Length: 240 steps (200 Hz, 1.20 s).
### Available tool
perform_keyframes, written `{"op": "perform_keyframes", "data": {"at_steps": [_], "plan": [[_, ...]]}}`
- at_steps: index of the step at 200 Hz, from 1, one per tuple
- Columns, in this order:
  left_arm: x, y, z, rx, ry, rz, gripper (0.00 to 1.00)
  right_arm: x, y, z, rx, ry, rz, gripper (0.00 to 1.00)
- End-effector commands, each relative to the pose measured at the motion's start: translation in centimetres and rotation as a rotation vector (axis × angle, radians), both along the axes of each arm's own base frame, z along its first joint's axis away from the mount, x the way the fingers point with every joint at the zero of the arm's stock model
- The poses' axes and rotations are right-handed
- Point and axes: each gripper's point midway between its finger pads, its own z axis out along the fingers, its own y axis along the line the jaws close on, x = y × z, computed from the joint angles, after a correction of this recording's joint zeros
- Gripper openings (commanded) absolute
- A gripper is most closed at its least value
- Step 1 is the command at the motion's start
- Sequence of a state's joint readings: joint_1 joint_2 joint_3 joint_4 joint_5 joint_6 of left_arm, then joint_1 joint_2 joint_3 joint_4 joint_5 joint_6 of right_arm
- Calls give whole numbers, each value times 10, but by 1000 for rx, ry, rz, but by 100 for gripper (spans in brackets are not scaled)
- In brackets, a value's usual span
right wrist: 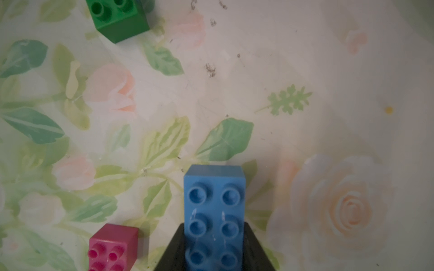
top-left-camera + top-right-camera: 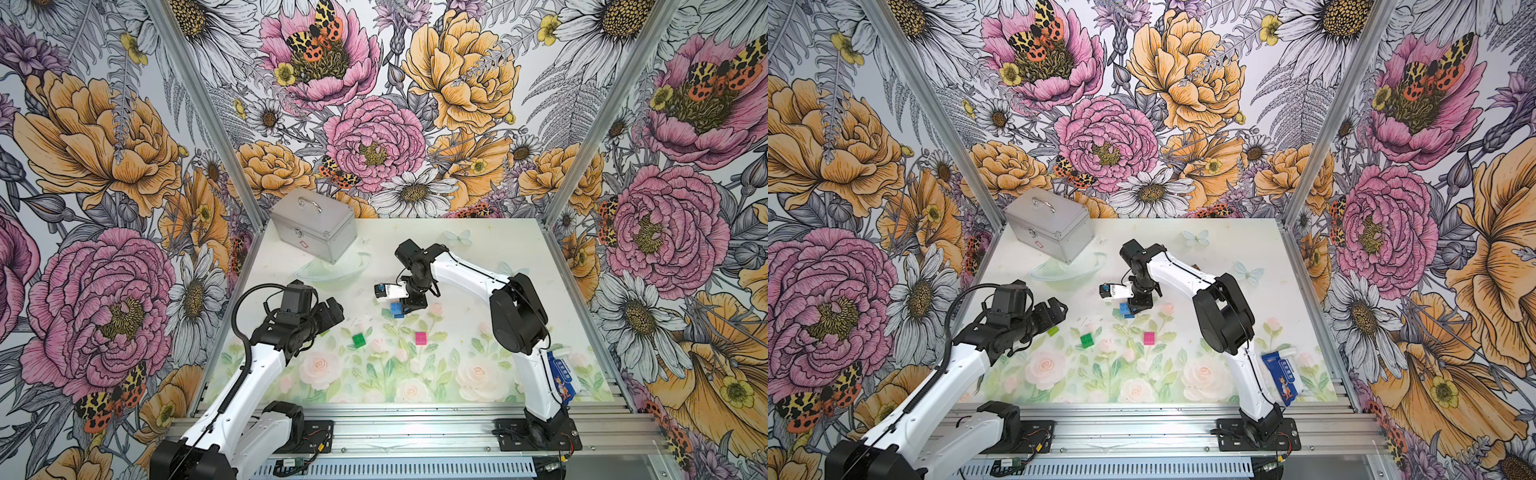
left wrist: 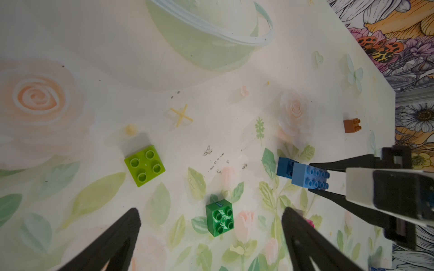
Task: Assemble the letter v with lego
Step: Assemble the lego brick with the lego brick.
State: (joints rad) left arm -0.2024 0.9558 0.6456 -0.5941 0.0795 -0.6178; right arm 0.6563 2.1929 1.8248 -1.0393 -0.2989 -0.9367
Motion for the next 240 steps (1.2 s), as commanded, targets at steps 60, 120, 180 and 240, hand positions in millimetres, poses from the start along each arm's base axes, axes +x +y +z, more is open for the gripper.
{"op": "perform_keyframes", "data": {"at_steps": [60, 120, 180, 240], "plan": [[3, 3, 0, 23, -21, -10, 96, 1, 14, -2, 10, 15, 5, 0], [2, 2, -1, 25, -19, -16, 96, 8, 5, -6, -48, -17, -39, 0], [3, 2, 0, 26, -22, -15, 96, 7, 5, -11, -79, -12, -92, 0], [2, 3, -2, 31, -17, -17, 97, 1, 9, -20, -95, 12, -112, 0]]}}
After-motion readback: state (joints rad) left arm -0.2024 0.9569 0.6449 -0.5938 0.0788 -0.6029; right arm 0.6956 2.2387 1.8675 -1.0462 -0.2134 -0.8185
